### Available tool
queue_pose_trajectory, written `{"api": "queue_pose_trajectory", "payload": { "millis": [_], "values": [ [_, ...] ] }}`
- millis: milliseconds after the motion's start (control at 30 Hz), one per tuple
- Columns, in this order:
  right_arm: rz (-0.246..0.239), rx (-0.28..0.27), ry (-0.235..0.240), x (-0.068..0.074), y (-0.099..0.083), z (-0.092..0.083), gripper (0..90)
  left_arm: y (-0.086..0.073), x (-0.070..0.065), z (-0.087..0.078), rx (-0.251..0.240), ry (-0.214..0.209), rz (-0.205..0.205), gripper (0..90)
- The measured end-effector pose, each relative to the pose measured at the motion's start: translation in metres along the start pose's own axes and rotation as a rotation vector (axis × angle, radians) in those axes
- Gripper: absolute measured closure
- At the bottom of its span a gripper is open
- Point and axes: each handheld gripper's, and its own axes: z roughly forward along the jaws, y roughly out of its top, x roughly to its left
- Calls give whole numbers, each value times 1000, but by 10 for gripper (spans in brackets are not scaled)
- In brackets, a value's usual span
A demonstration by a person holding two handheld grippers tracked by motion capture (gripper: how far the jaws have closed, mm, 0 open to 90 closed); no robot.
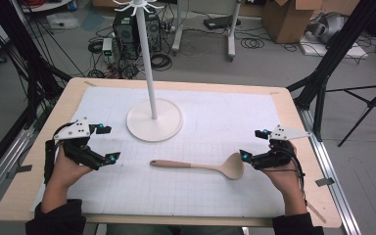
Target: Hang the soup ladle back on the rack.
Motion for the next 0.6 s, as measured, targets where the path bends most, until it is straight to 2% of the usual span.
{"api": "queue_pose_trajectory", "payload": {
  "millis": [33,100,433,600],
  "values": [
    [-13,1,19,5,4,4,11,-1,0,-1,0,3,-3,16],
    [-31,6,26,8,7,8,11,-2,1,-1,-1,4,-3,17],
    [-79,24,99,24,29,29,11,-1,0,2,-4,-3,1,17],
    [-114,63,131,28,40,45,11,-1,0,1,-3,-2,6,17]
  ]
}}
